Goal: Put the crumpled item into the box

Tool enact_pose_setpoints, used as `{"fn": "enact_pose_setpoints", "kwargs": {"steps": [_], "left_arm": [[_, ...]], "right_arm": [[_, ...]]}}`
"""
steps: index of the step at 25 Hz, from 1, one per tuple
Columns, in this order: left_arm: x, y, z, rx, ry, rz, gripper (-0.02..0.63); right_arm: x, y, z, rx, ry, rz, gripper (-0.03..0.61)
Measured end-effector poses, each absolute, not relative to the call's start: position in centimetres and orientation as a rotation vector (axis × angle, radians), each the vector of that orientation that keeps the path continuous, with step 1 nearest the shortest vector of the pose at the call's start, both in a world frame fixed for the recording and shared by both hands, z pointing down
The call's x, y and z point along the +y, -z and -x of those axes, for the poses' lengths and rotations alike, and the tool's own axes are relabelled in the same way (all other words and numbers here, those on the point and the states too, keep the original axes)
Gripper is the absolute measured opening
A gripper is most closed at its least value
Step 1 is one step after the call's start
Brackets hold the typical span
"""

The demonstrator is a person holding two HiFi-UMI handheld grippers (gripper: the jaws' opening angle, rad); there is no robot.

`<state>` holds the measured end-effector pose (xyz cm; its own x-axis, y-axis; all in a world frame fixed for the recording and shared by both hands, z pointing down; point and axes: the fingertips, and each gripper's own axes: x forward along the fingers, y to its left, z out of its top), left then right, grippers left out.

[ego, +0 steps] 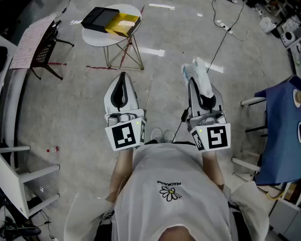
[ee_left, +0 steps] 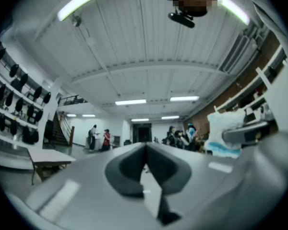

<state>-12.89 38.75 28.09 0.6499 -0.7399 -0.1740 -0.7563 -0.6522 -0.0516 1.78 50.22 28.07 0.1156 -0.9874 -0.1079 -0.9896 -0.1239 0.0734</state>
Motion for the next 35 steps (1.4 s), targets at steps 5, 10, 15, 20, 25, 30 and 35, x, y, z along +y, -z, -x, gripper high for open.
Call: {"fn": "enact_pose_setpoints", "kwargs": {"steps": [5,10,15,20,25,30,35], "left_arm": [[38.4,-27.9,13.4,1.262,-0.226,2.746,0.0],[37.7,-27.9,14.4,1.277,-0.24,2.749,0.0],[36.4,-28.0,15.7,1.286,-0.26,2.744,0.0],[34.5,-28.0,17.3,1.299,-0.289,2.755,0.0],[31.7,-28.4,17.7,1.338,-0.308,2.752,0.0],[28.3,-28.7,17.2,1.359,-0.318,2.719,0.0],[24.1,-28.9,14.8,1.395,-0.31,2.651,0.0]], "right_arm": [[50.0,-27.9,-1.5,2.076,-0.199,2.319,0.04],[49.6,-28.1,-0.9,2.065,-0.151,2.287,0.041],[48.2,-28.0,-0.1,2.052,-0.16,2.285,0.04],[46.7,-27.8,1.1,2.073,-0.175,2.298,0.031],[44.4,-28.1,0.9,2.088,-0.17,2.287,0.031],[40.4,-28.5,-0.4,2.09,-0.194,2.262,0.031],[34.8,-29.0,-4.0,2.112,-0.233,2.195,0.031]]}}
